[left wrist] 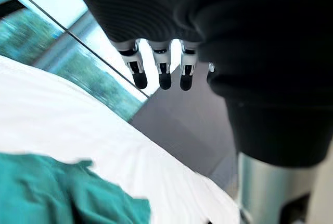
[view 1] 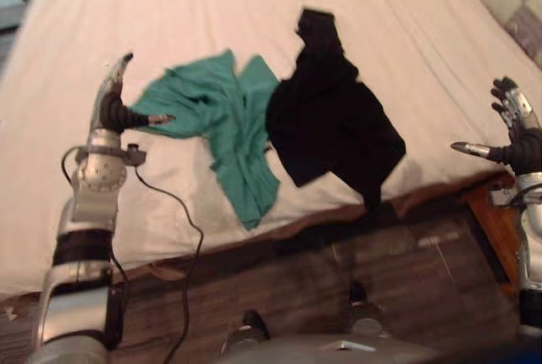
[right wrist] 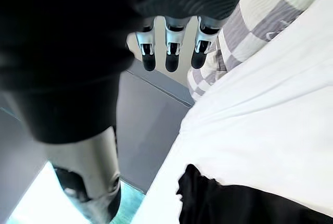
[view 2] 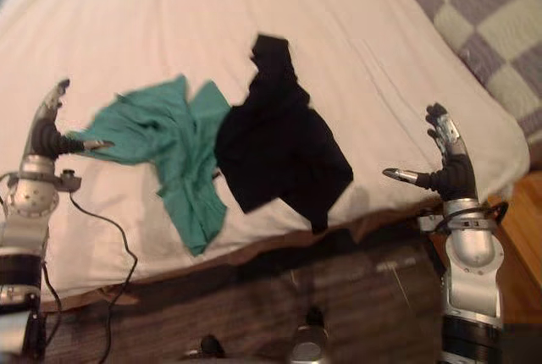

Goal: Tidy the bed and pick cloth on bed and put in laundry

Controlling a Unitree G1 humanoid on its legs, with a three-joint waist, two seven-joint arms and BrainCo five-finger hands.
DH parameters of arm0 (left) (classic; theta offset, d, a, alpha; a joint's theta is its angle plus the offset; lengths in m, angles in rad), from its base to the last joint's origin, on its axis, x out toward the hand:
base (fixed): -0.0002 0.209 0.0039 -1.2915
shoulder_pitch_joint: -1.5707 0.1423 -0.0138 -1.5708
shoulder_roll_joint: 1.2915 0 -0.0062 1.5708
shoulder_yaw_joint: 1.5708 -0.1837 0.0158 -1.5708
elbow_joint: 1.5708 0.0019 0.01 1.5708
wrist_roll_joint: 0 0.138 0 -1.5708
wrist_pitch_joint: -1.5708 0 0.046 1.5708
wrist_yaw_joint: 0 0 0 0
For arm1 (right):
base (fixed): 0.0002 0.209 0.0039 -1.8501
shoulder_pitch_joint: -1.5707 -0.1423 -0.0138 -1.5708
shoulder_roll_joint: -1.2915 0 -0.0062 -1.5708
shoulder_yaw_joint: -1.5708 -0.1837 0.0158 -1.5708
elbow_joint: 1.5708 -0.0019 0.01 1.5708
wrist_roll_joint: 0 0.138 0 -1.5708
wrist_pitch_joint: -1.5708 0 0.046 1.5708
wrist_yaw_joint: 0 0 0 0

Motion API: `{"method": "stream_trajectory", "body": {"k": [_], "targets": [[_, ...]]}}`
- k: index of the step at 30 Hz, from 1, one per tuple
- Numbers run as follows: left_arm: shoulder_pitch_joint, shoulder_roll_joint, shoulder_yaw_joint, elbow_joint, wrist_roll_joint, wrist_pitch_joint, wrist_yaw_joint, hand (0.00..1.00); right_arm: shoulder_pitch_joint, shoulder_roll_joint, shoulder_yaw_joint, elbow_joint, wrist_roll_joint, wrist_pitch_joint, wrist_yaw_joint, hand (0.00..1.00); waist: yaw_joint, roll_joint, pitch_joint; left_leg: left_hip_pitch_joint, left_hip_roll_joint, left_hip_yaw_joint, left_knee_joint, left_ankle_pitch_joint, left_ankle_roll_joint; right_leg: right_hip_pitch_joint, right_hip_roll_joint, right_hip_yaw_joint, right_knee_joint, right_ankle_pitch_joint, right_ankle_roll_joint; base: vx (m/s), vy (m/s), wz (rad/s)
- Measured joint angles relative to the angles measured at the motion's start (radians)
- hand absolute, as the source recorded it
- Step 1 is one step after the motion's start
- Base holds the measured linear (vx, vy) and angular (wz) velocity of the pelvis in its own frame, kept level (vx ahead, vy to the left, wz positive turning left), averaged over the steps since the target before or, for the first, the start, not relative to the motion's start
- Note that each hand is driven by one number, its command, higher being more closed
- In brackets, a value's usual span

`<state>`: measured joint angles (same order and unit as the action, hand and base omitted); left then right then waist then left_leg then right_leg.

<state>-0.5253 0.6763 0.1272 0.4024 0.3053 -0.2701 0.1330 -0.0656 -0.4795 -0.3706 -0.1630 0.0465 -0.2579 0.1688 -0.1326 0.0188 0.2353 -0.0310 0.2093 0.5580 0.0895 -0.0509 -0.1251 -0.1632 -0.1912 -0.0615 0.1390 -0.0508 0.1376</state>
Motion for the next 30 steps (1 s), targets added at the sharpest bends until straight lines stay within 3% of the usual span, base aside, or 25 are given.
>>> {"method": "stream_trajectory", "body": {"k": [3,11,12,14,16,19,20,21,22,23,24,25,27,29,30], "targets": [[-0.097,0.001,-0.048,-0.037,0.059,0.106,0.016,0.0,0.004,0.005,0.021,-0.125,0.009,-0.001,-0.007,0.0,0.002,0.001,0.043,-0.05,0.02,0.016,0.033,-0.001,0.0,-0.057,0.01,0.018,0.028,0.0,0.0,-0.06,-0.034,-0.12],[-0.278,0.011,-0.101,-0.018,0.077,0.311,0.017,0.0,0.006,0.003,0.03,-0.217,0.041,-0.001,-0.03,0.0,0.003,-0.002,0.115,-0.153,0.051,0.063,0.072,-0.001,0.0,-0.187,0.026,0.023,0.084,-0.003,-0.004,-0.03,-0.025,-0.05],[-0.3,0.012,-0.1,0.004,0.077,0.355,0.004,0.0,0.006,0.002,0.03,-0.218,0.053,-0.001,-0.036,0.0,0.002,-0.001,0.124,-0.162,0.051,0.068,0.073,-0.001,0.0,-0.204,0.025,0.023,0.092,-0.004,-0.007,0.0,0.001,-0.06],[-0.315,0.012,-0.102,0.037,0.077,0.394,-0.018,0.0,0.003,-0.005,0.03,-0.218,0.061,-0.001,-0.045,0.0,0.002,-0.001,0.14,-0.164,0.051,0.077,0.074,0.0,0.0,-0.217,0.025,0.024,0.107,-0.008,-0.012,0.03,0.004,-0.09],[-0.316,0.012,-0.109,0.076,0.073,0.459,-0.081,0.0,0.004,-0.009,0.029,-0.234,0.067,-0.001,-0.053,0.0,0.001,0.001,0.151,-0.172,0.051,0.092,0.077,0.0,0.001,-0.252,0.024,0.024,0.148,-0.018,-0.026,0.03,0.006,-0.1],[-0.317,0.003,-0.104,0.149,0.06,0.504,-0.191,0.0,-0.001,-0.01,0.029,-0.279,0.07,-0.001,-0.057,0.0,-0.017,0.005,0.156,-0.197,0.053,0.091,0.084,0.006,0.009,-0.341,0.017,0.021,0.279,-0.03,-0.044,0.08,-0.002,0.01],[-0.319,-0.006,-0.093,0.161,0.063,0.501,-0.202,1.0,-0.004,-0.011,0.026,-0.286,0.07,-0.001,-0.057,0.0,-0.023,0.005,0.159,-0.194,0.053,0.091,0.086,0.007,0.011,-0.386,0.018,0.021,0.364,-0.036,-0.057,0.1,-0.048,0.01],[-0.325,-0.025,-0.066,0.176,0.075,0.504,-0.229,1.0,-0.013,-0.012,0.019,-0.296,0.07,-0.013,-0.056,0.0,-0.028,0.019,0.173,-0.188,0.061,0.089,0.085,0.007,0.011,-0.441,0.039,0.024,0.392,-0.083,-0.055,0.1,-0.141,0.14],[-0.323,-0.032,-0.04,0.196,0.095,0.502,-0.273,1.0,-0.006,-0.012,0.017,-0.311,0.071,-0.015,-0.055,0.0,-0.028,0.012,0.169,-0.182,0.061,0.089,0.09,0.006,0.009,-0.394,0.07,0.022,0.152,0.024,-0.085,0.1,-0.172,0.24],[-0.319,-0.043,-0.022,0.201,0.111,0.501,-0.289,1.0,-0.01,-0.024,0.014,-0.313,0.072,-0.017,-0.054,0.0,-0.034,0.022,0.174,-0.178,0.057,0.09,0.091,0.0,0.002,-0.378,0.064,0.005,0.131,0.021,-0.093,0.1,-0.15,0.04],[-0.313,-0.056,-0.002,0.215,0.143,0.5,-0.307,1.0,-0.038,-0.043,0.019,-0.304,0.079,-0.017,-0.048,0.0,-0.021,0.065,0.18,-0.183,0.075,0.101,0.089,0.018,0.009,-0.378,0.084,-0.008,0.114,0.066,-0.111,0.1,-0.074,-0.1],[-0.314,-0.055,0.0,0.24,0.18,0.503,-0.331,1.0,-0.068,-0.045,0.021,-0.292,0.088,-0.013,-0.041,0.0,-0.021,0.072,0.178,-0.174,0.067,0.123,0.08,0.062,0.017,-0.376,0.074,-0.003,0.117,0.066,-0.111,0.09,-0.047,-0.2],[-0.309,-0.056,0.0,0.284,0.19,0.501,-0.351,1.0,-0.09,-0.049,0.025,-0.287,0.086,-0.01,-0.038,0.0,-0.028,0.064,0.183,-0.158,0.064,0.137,0.081,0.088,0.02,-0.357,0.066,-0.002,0.131,0.065,-0.111,0.1,-0.019,0.02],[-0.289,-0.056,0.0,0.31,0.189,0.489,-0.356,1.0,-0.116,-0.063,0.037,-0.29,0.049,-0.011,-0.039,0.0,-0.046,0.074,0.177,-0.132,0.056,0.145,0.083,0.103,0.03,-0.346,0.057,-0.006,0.168,0.065,-0.111,0.08,0.041,0.09],[-0.265,-0.057,0.0,0.31,0.189,0.463,-0.357,1.0,-0.128,-0.083,0.056,-0.29,0.012,-0.01,-0.043,0.0,-0.051,0.074,0.177,-0.116,0.048,0.145,0.073,0.105,0.031,-0.345,0.048,-0.007,0.186,0.066,-0.111,0.05,0.092,0.02]]}}
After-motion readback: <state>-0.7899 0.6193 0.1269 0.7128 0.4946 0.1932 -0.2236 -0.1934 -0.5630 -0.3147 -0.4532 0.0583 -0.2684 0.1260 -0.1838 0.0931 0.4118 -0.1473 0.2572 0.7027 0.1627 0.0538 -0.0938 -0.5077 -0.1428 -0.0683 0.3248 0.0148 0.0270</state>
